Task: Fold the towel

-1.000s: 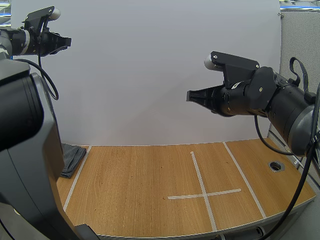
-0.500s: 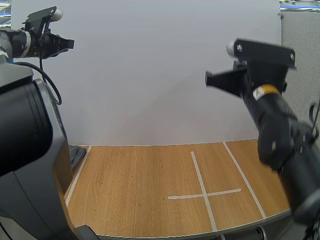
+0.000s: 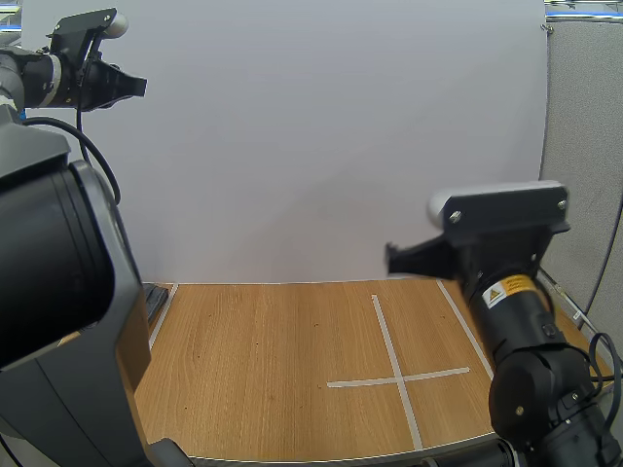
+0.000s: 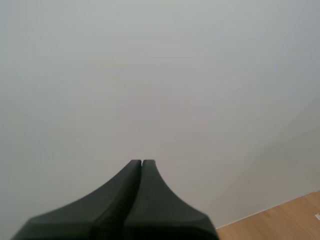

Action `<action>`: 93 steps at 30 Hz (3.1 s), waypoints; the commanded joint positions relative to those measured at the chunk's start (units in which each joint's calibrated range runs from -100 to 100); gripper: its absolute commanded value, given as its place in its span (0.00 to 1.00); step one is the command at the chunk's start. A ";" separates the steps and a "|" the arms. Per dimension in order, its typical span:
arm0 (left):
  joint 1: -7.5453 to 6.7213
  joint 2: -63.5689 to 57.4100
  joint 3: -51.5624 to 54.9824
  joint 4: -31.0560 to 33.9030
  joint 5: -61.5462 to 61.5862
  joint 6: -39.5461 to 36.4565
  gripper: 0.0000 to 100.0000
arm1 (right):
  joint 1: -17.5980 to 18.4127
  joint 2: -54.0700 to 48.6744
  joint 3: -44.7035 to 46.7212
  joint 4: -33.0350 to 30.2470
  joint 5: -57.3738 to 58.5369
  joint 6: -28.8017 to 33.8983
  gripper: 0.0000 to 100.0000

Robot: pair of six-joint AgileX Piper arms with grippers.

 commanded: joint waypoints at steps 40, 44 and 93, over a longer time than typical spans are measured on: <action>-2.19 -1.32 0.23 -0.53 0.00 -0.66 0.00 | 4.13 -5.33 18.73 -4.37 24.98 -4.03 0.00; -7.37 -2.52 2.51 3.41 -7.99 -2.50 0.00 | 4.13 -5.33 18.73 -4.37 24.98 -4.03 0.00; -32.58 -71.33 67.47 68.83 -84.31 -58.96 0.00 | 4.13 -5.33 18.73 -4.37 24.98 -4.03 0.00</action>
